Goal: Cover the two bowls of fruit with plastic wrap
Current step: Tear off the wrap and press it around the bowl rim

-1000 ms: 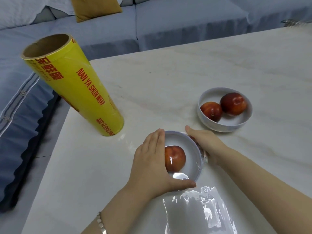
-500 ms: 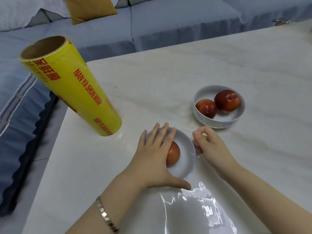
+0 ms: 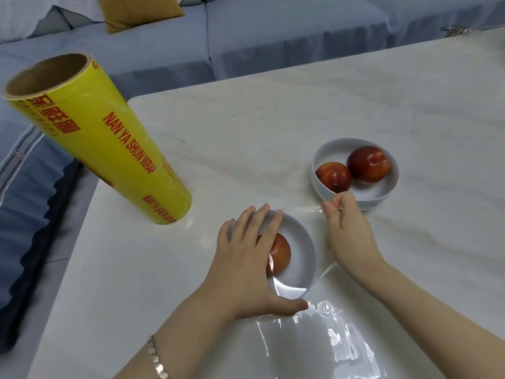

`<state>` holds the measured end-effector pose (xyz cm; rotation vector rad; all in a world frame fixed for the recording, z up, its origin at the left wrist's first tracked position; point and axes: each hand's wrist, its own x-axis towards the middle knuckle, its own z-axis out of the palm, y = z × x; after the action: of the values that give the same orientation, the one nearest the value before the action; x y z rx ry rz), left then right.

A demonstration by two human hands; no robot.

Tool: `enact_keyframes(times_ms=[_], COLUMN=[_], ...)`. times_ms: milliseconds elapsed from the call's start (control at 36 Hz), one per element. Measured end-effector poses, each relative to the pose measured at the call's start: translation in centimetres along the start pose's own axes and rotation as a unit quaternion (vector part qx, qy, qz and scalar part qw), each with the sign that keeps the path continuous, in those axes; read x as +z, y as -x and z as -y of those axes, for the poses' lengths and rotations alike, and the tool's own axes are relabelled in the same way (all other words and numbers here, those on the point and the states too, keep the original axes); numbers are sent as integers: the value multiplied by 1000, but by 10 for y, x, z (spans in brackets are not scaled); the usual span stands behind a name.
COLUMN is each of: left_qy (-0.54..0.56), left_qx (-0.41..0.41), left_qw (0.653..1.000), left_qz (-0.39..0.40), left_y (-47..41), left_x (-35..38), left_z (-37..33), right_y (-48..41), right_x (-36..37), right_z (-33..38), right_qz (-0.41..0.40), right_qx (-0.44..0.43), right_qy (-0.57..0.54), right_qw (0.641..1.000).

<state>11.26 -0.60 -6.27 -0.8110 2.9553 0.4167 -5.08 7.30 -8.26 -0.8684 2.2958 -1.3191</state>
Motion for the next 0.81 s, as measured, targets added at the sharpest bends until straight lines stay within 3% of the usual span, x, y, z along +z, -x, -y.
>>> enact_keyframes(times_ms=[250,333,417,528,667,806], left_qy=[14,30,36,60,94,91], left_qx=[-16,-92,-203,-294,-276,-129], left_qw=[1000,994,977,951,956,987], left_qz=[-21,-45,-61,-78,-21,31], left_y=[1,1,-4,-12,-9,1], left_x=[2,4,4,2,-6,-31], left_z=[-3,-11,-21,-34,-29,3], right_y=[3,2,5,12,-4,-16], right_x=[19,9,-2,-7,1,11], right_z=[-8,-9,-10,-4,10,22], right_qz=[-15,-7,70,175,213,257], right_qx=[47,120,217,222,193,265], right_qy=[7,-51,-178,-189,-164,-140], right_qw=[999,992,957,940,944,919])
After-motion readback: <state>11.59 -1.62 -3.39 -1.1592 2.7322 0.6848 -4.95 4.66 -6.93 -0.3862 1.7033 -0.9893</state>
